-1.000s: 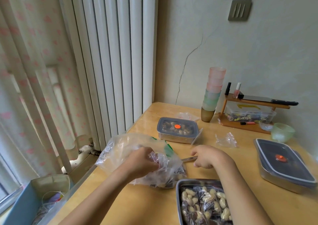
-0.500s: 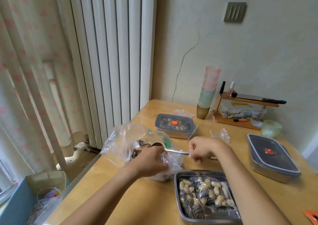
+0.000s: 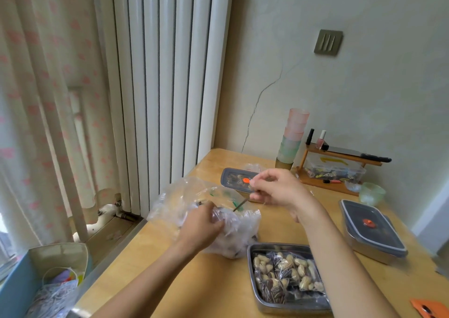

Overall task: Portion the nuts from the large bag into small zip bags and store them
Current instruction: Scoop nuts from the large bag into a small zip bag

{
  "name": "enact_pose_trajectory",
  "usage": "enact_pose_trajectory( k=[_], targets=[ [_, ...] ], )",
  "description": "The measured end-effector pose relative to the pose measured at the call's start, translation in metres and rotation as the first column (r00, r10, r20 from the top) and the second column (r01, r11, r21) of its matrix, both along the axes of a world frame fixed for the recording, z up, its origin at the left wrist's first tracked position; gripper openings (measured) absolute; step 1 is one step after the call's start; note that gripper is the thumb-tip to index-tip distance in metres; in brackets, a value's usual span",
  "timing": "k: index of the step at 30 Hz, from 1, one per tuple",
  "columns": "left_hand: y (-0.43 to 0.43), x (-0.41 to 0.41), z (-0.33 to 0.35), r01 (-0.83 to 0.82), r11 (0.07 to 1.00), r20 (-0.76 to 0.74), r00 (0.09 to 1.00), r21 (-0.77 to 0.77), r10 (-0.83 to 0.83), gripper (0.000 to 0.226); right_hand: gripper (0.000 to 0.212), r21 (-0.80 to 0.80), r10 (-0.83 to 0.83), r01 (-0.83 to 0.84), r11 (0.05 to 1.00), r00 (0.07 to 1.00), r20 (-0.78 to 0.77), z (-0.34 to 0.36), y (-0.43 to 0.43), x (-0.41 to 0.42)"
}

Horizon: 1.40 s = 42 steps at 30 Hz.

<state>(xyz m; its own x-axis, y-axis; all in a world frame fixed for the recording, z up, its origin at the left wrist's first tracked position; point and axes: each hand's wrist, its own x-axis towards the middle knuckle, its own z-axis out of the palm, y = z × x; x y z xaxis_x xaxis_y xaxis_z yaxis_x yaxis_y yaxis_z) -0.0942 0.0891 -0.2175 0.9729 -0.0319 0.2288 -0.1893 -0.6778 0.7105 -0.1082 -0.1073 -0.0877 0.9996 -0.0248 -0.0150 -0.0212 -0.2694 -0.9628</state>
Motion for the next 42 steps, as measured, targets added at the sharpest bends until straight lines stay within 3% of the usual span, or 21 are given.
enact_pose_trajectory(
  k=[2, 4, 6, 10, 14, 19, 23, 32, 36, 42],
  targets=[
    [0.014, 0.005, -0.002, -0.148, 0.988, 0.066, 0.987, 0.043, 0.145, 0.009, 0.012, 0.033, -0.116, 0.112, 0.993, 0.983, 0.144, -0.015, 0.013, 0.004],
    [0.027, 0.008, -0.003, -0.198, 0.972, 0.087, 0.978, 0.125, 0.188, 0.007, 0.012, -0.092, -0.205, 0.227, 0.970, 0.958, 0.199, -0.038, 0.024, 0.011],
    [0.038, 0.008, -0.005, -0.201, 0.957, 0.100, 0.978, 0.210, 0.184, 0.007, 0.026, -0.265, -0.229, 0.271, 0.925, 0.956, 0.181, -0.060, 0.030, 0.016],
    [0.054, 0.011, -0.007, -0.210, 0.914, 0.120, 0.977, 0.347, 0.179, 0.009, 0.058, -0.345, -0.232, 0.308, 0.887, 0.941, 0.245, -0.068, 0.030, 0.018],
    [0.058, 0.012, 0.000, -0.224, 0.858, 0.156, 0.973, 0.463, 0.170, 0.011, 0.052, -0.516, -0.064, 0.291, 0.806, 0.908, 0.413, -0.057, 0.028, 0.021],
    [0.059, 0.026, 0.004, -0.211, 0.828, 0.103, 0.977, 0.520, 0.185, 0.015, 0.045, -0.731, 0.142, 0.251, 0.635, 0.892, 0.429, -0.049, 0.026, 0.013],
    [0.063, 0.040, -0.001, -0.132, 0.826, -0.026, 0.984, 0.547, 0.174, 0.010, 0.033, -0.766, 0.193, 0.255, 0.591, 0.877, 0.441, -0.052, 0.027, 0.007],
    [0.071, 0.049, -0.001, -0.119, 0.877, -0.173, 0.960, 0.465, 0.222, 0.025, 0.043, -0.740, 0.200, 0.203, 0.641, 0.887, 0.416, -0.059, 0.031, -0.001],
    [0.065, 0.051, 0.012, -0.119, 0.910, -0.177, 0.963, 0.397, 0.204, 0.030, 0.047, -0.705, 0.165, 0.237, 0.668, 0.877, 0.451, -0.060, 0.032, -0.001],
    [0.050, 0.045, 0.039, -0.095, 0.900, -0.145, 0.975, 0.426, 0.171, 0.029, 0.047, -0.680, 0.134, 0.284, 0.677, 0.860, 0.492, -0.056, 0.039, -0.003]
  ],
)
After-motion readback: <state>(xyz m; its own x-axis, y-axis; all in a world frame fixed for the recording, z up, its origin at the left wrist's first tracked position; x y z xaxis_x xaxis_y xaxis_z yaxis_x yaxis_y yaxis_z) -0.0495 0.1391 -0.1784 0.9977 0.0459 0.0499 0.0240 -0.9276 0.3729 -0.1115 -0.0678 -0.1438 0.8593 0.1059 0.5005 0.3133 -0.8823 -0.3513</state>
